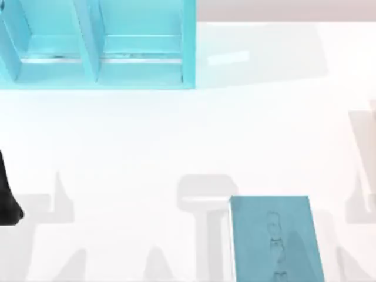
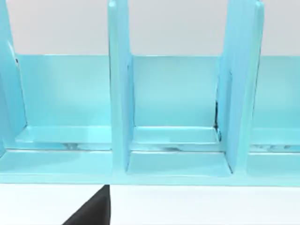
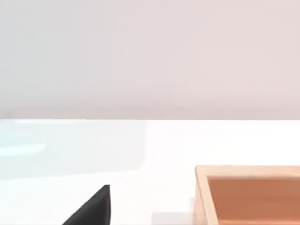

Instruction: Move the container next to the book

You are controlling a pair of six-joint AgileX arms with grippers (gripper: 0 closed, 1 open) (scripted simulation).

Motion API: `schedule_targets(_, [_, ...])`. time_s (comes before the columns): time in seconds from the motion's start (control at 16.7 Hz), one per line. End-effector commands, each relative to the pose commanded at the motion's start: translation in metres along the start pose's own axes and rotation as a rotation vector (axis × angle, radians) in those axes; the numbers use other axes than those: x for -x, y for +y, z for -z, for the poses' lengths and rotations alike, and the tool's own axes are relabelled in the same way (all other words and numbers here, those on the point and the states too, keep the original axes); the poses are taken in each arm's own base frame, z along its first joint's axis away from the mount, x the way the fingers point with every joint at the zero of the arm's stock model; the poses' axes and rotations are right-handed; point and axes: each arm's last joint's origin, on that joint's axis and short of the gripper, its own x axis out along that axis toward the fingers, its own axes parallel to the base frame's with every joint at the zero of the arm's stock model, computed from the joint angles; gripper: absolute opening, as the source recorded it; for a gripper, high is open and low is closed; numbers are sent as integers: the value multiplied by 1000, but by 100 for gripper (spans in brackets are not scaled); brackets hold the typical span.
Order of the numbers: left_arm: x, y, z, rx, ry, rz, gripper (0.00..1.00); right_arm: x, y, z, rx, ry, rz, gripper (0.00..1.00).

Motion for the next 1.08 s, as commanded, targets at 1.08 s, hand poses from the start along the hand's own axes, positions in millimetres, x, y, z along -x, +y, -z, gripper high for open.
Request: schedule_targets(1.08, [-65, 52, -52, -768, 1054, 281, 100, 0, 0, 0, 0, 0, 0, 100])
